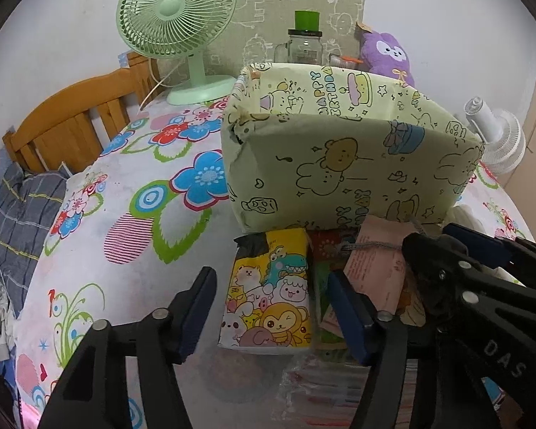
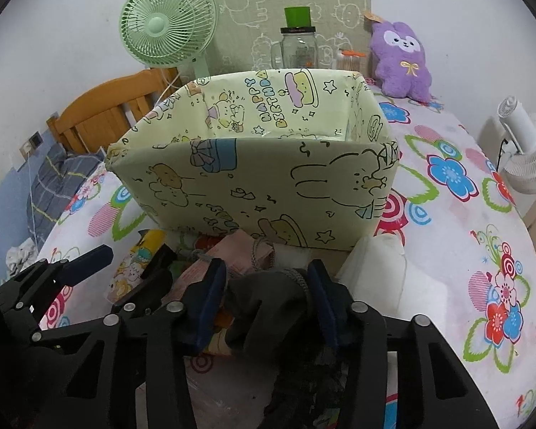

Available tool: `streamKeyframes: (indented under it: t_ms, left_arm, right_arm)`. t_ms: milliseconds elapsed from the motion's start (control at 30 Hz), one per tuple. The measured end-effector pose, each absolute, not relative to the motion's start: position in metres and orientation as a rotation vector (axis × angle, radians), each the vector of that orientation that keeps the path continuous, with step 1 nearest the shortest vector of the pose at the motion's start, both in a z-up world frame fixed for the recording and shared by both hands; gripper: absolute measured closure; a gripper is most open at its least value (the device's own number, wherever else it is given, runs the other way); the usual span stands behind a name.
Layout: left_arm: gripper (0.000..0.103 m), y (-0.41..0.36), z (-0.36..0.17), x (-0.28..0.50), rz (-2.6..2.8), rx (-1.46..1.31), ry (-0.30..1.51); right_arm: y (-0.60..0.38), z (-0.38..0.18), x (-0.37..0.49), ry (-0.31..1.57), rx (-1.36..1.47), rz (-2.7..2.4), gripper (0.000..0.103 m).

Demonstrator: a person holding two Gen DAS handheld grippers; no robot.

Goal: Organize soft objects
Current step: 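Grasp the yellow cartoon snack packet with the left gripper while the right gripper grasps the dark grey cloth, then lift the snack packet with the left gripper while the right gripper carries the grey cloth over the box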

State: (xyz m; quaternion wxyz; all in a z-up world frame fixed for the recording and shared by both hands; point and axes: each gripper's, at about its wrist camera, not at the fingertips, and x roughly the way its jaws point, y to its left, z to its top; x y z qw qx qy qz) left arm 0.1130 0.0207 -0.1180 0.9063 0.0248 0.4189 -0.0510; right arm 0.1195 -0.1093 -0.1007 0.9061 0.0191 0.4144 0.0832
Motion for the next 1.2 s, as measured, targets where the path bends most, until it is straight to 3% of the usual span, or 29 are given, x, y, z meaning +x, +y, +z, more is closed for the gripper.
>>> streamKeyframes:
  t_ms: [100,567,600,1200]
  left_arm:
    - [0.055,0.02,-0.119,0.114,-0.1,0.058,0.873]
    - [0.068,0.02,-0.115,0.115,-0.117,0.041,0.856]
    - [0.076,0.018,-0.114,0.113,-0.116,0.052,0.851]
    - [0.08,0.018,-0.089,0.102,-0.119,0.059,0.801]
  right_arm:
    - [-0.109,-0.102,0.121,0.856,0.032,0.166,0.06]
    - [-0.108,-0.1,0.121,0.844,0.008,0.151,0.076]
    - [-0.108,-0.1,0.121,0.845,0.012,0.152,0.077]
    - [-0.114,-0.073,0.11,0.782,0.04,0.156,0.081]
